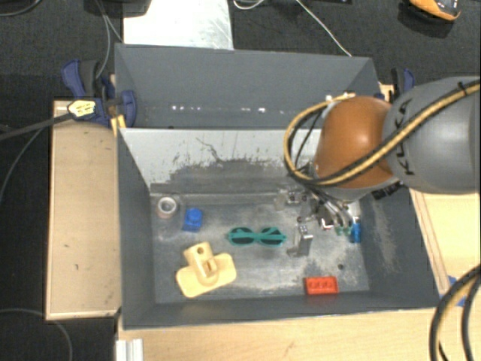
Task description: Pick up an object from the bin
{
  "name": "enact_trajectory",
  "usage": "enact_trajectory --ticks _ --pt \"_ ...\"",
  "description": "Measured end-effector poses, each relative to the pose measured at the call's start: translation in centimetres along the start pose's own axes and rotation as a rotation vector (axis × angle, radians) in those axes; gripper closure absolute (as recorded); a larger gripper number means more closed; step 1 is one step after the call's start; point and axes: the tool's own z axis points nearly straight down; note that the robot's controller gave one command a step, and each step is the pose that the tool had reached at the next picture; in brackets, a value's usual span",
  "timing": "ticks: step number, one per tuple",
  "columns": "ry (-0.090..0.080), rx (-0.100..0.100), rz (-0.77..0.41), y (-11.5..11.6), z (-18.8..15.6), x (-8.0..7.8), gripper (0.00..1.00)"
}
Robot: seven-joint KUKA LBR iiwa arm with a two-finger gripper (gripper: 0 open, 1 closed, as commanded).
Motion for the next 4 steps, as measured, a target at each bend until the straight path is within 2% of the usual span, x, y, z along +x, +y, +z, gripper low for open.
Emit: enact_trajectory --ticks 1,2,3,4 --pt "0.012 -0.005 -0.089 0.4 4.6 -1.3 0.00" --pt "0.002 -0.002 0.008 3.4 4.5 -1.5 0.00" --pt "0.007 -0.005 0.048 6.0 4.5 -1.4 1.00" --pt "0.007 -0.005 0.048 6.0 4.5 -1.4 1.00"
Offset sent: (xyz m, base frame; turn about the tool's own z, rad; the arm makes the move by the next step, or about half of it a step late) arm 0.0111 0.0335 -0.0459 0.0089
